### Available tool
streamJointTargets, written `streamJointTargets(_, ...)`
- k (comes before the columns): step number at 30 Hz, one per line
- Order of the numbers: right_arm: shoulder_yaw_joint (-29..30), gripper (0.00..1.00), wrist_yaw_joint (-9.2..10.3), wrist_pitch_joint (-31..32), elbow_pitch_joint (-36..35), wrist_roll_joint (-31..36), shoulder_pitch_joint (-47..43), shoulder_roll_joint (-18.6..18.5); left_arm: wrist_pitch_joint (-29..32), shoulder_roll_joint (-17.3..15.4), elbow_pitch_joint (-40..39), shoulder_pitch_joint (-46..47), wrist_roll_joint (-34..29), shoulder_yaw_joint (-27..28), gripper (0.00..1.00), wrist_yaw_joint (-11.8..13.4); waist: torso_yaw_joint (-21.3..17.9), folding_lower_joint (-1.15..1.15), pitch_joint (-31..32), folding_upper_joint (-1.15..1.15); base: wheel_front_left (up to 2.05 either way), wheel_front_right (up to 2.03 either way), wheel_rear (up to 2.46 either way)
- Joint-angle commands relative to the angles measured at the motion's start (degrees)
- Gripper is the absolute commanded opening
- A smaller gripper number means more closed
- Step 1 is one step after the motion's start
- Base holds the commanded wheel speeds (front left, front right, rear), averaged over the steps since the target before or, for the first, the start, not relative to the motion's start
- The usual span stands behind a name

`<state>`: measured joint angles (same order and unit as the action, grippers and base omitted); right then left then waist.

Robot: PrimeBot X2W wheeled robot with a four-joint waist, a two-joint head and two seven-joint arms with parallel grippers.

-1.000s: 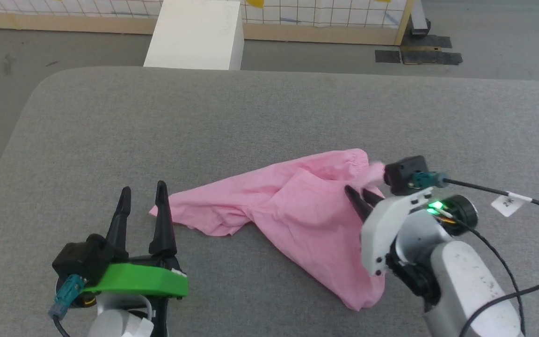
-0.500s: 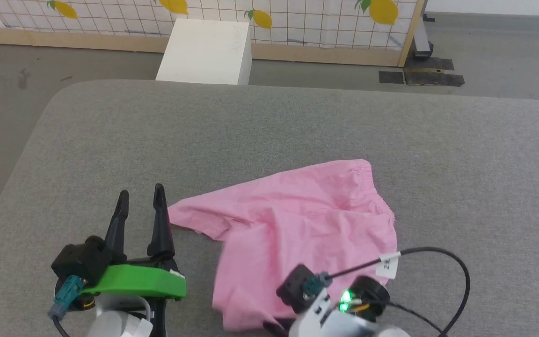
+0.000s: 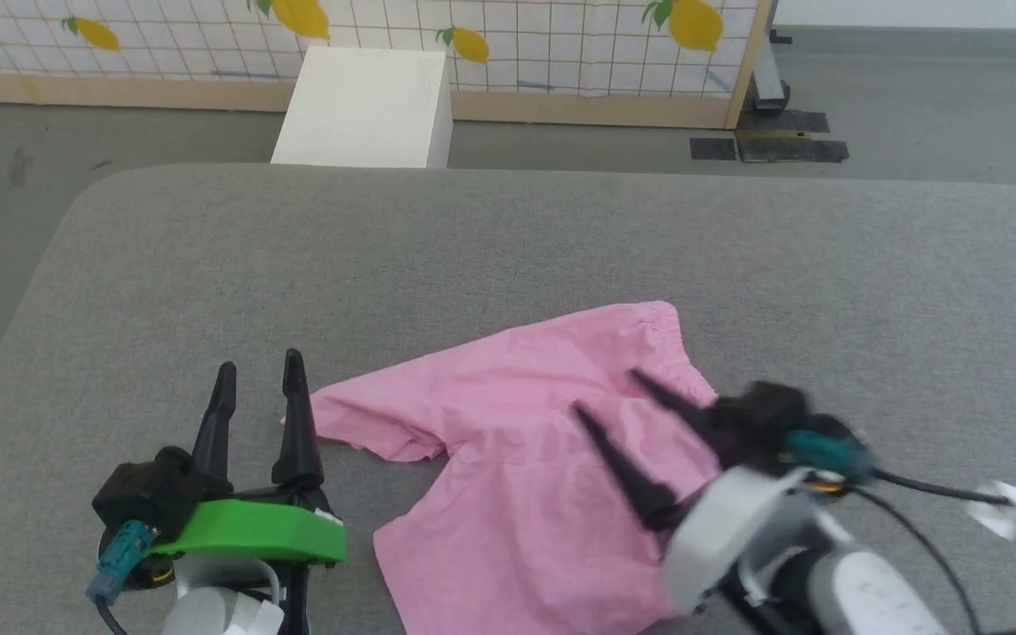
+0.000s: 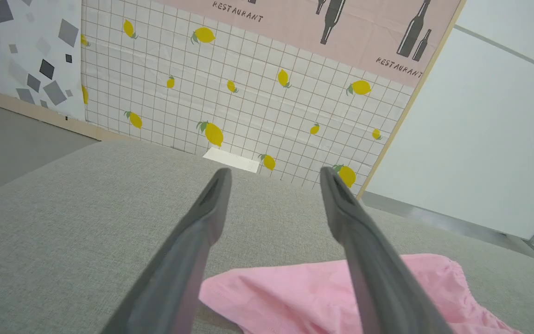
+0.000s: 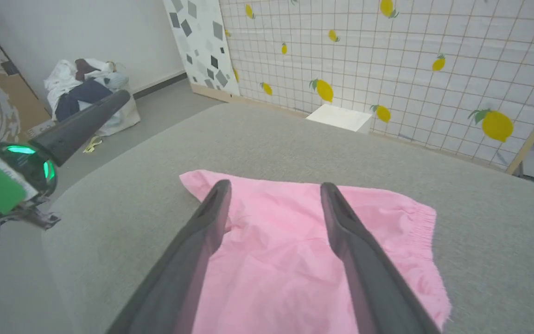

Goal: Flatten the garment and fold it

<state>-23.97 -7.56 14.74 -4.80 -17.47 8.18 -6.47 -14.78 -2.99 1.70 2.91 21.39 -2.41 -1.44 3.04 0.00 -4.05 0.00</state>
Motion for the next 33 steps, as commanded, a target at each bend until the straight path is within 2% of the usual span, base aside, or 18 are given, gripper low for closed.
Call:
streamJointTargets(1,3.46,1.0,0.08,-3.28,-0.3,2.33,-1.59,0.56,-0.21,0.11,0.19,-0.25,-0.05,0.0,1.0,-0.02,-0.5,0.0,0.37,0.0,0.0,0.0,0.0)
streamJointTargets(7,18.96,1.0,0.08,-14.81,1.4,9.07,-6.31,2.94,-0.22,0.11,1.6,-0.54,-1.45,-1.09,1.0,-0.86,-1.5,0.0,1.09,0.0,0.0,0.0,0.0)
streamJointTargets(12,25.21,1.0,0.08,-17.19,3.89,10.96,-9.54,3.52,0.72,-0.88,8.32,-1.69,-5.25,-4.87,1.0,-2.51,-2.69,0.0,1.49,0.0,0.0,0.0,0.0)
streamJointTargets(16,25.93,1.0,0.08,-17.38,4.79,9.37,-10.42,3.56,8.17,-3.3,12.64,-1.51,-6.67,-7.76,1.0,-3.4,-3.47,0.0,1.61,0.0,0.0,0.0,0.0)
streamJointTargets(23,25.15,1.0,0.08,-17.47,5.46,7.8,-10.12,3.58,24.19,-6.08,13.05,-1.78,-7.15,-10.47,1.0,-3.41,-4.26,0.0,1.57,0.0,0.0,0.0,0.0)
streamJointTargets(28,24.1,1.0,0.08,-17.73,6.11,7.07,-9.95,3.58,36.65,-6.96,11.88,-1.88,-6.48,-11.16,1.0,-1.9,-4.69,0.0,1.36,0.0,0.0,0.0,0.0)
streamJointTargets(33,23.27,1.0,0.08,-17.76,6.6,6.84,-9.82,3.58,45.9,-7.16,11.5,-2.06,-5.73,-11.52,1.0,-0.15,-5.5,0.0,0.99,0.0,0.0,0.0,0.0)
